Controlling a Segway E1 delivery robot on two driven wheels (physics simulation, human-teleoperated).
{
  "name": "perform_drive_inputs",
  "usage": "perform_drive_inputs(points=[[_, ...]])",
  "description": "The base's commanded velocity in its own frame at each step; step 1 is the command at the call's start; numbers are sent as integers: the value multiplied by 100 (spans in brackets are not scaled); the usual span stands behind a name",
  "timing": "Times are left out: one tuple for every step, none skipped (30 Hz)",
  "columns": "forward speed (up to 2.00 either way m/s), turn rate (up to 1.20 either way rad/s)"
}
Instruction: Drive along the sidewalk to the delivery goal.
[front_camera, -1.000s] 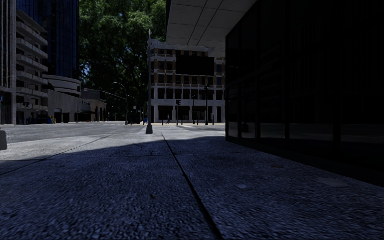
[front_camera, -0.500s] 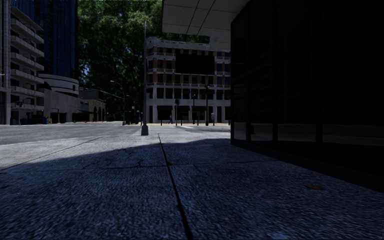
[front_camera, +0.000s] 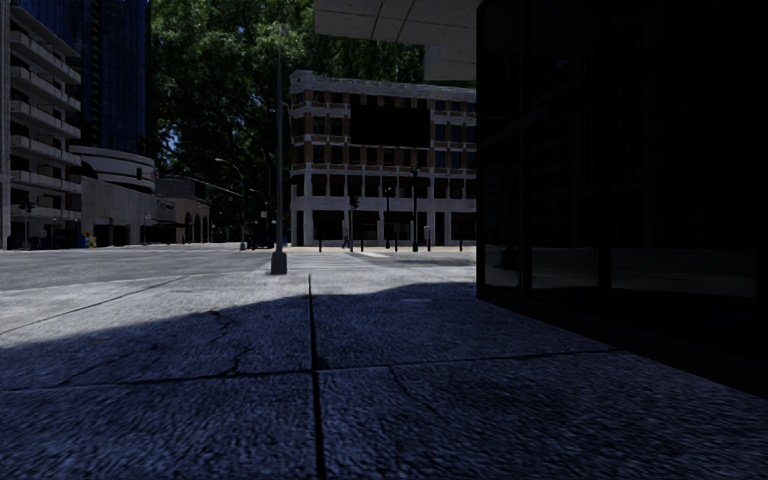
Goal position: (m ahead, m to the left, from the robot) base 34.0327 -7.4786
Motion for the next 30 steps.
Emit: perform_drive_inputs(points=[[200,0],[200,0],[200,0],[200,0],[200,0],[200,0],[200,0],[200,0],[200,0],[200,0],[200,0],[200,0],[200,0],[200,0],[200,0],[200,0],[200,0],[200,0],[200,0],[200,5],[200,5],[200,22],[200,32],[200,34],[200,34],[200,34],[200,35],[200,35],[200,35],[200,35]])
